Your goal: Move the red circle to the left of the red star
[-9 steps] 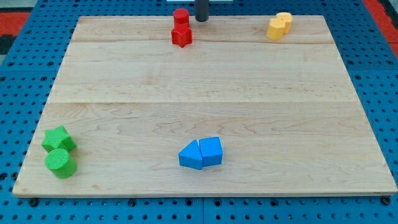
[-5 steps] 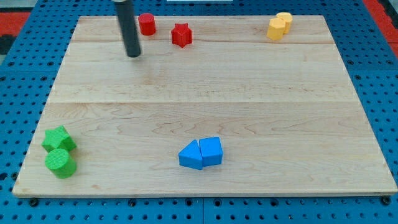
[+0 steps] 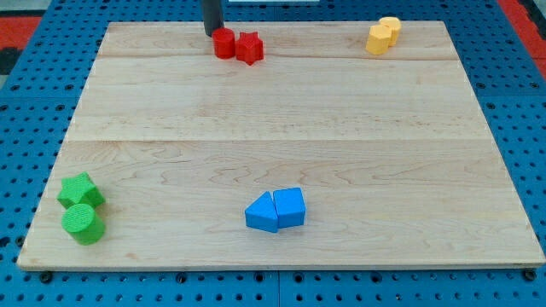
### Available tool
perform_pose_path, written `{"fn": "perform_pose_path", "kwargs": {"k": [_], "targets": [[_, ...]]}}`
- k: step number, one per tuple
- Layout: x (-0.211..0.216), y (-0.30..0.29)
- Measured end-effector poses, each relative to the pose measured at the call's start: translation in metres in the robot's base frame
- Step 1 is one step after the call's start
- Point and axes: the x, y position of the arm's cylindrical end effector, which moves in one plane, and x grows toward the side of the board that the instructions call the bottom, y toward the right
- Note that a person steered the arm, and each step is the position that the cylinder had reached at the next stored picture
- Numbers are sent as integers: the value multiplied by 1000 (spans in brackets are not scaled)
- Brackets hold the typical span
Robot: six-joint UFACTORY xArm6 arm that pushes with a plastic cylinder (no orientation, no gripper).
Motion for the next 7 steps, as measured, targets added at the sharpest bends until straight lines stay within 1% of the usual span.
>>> {"fn": "perform_pose_path", "kwargs": {"k": [2,4,5,6,7], "targets": [[28,-25],[126,-45],[178,-43],[247,-20],[296,-21]]}}
